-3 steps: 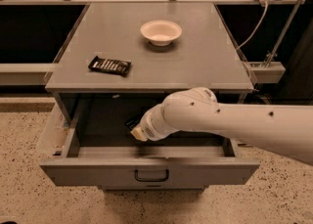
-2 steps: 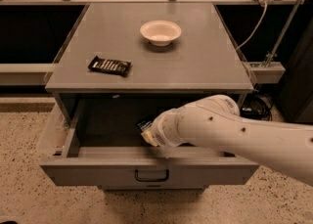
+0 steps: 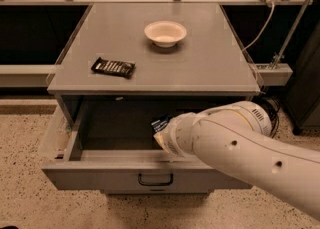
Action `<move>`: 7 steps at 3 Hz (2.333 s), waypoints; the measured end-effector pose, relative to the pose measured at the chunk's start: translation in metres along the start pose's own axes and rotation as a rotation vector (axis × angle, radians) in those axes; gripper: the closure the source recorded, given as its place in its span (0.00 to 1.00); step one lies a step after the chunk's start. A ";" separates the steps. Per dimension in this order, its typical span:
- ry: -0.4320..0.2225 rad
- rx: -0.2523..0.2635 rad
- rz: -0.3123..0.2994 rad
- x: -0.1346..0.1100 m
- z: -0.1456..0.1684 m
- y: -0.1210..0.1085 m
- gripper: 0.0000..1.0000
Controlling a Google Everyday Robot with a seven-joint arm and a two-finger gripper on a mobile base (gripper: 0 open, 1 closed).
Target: Pick rxbar blueberry from top drawer and place on counter
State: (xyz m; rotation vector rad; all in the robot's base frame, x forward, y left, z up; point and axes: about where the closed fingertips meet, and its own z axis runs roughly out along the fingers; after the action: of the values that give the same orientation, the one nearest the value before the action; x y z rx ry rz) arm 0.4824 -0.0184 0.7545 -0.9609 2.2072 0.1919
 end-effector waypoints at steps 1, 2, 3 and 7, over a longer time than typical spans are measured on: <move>0.005 -0.011 -0.016 -0.003 0.002 0.001 1.00; 0.015 0.028 -0.065 -0.024 -0.026 -0.021 1.00; 0.030 0.107 -0.079 -0.040 -0.066 -0.048 1.00; -0.101 0.125 0.000 -0.093 -0.077 -0.159 1.00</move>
Offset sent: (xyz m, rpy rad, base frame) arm 0.0247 -0.0391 0.0954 -0.1529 -0.0336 0.0359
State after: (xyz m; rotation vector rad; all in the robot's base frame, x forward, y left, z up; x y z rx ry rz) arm 0.5935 -0.1076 0.8951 -0.8644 2.1009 0.0992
